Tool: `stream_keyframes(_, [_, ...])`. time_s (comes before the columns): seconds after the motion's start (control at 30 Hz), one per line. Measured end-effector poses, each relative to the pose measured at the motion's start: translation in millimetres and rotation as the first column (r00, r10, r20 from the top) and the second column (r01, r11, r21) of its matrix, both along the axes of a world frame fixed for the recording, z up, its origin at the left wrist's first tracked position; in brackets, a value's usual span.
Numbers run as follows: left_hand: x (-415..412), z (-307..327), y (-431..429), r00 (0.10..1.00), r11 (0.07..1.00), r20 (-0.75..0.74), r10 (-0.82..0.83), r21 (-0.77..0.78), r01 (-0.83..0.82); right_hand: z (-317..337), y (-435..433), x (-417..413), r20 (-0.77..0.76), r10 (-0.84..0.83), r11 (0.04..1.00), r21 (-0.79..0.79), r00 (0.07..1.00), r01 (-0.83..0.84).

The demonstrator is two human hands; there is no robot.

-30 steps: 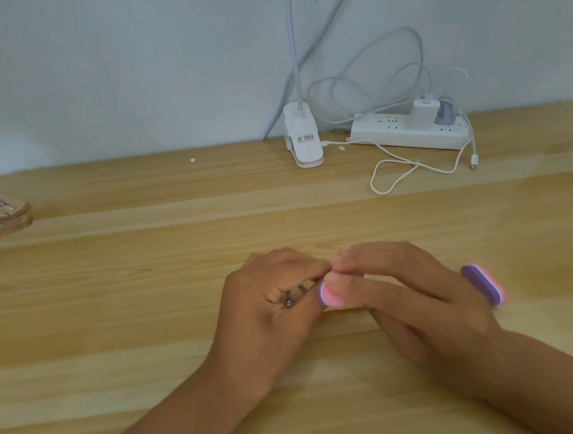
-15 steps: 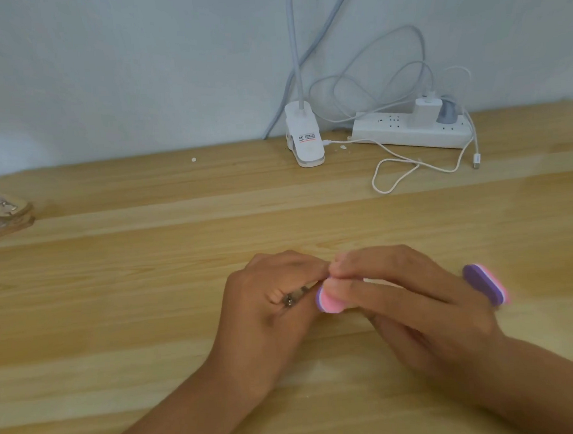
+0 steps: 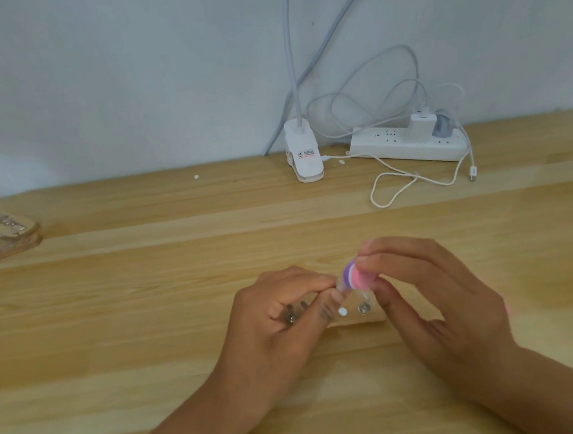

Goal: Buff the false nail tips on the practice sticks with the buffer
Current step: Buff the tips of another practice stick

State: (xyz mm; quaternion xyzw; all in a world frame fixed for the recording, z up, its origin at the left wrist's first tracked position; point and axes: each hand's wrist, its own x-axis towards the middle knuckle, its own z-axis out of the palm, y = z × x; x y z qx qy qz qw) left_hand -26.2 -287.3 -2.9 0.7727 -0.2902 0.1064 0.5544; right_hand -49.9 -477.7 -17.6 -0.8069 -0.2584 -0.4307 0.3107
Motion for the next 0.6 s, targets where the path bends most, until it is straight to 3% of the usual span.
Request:
stream_keyframes(0.13, [-0.2,0.3,0.0,1.000,0.999,0.031,0.002,0.048,-0.003,2.3,-4.9,3.0,-0.004,-0.085,0.995,0.056,0.996,0.085])
stream_keyframes(0.33, [0.7,3.0,-1.4,0.991,0.991,0.129,-0.041,0.130,0.024,-3.1,3.1,-1.8,0.027,0.106,0.983,-0.151,0.994,-0.101])
stream_keyframes(0.47, [-0.4,3.3,-0.1,0.997,0.993,0.069,-0.036,0.117,0.028,-2.9,-1.8,1.5,0.007,0.083,0.988,-0.129,0.997,-0.081])
stream_keyframes(0.6, [-1.1,3.5,-0.2,0.998,0.993,0.033,-0.057,0.108,0.053,-5.4,4.4,-1.5,0.036,0.201,0.969,-0.157,0.979,-0.193])
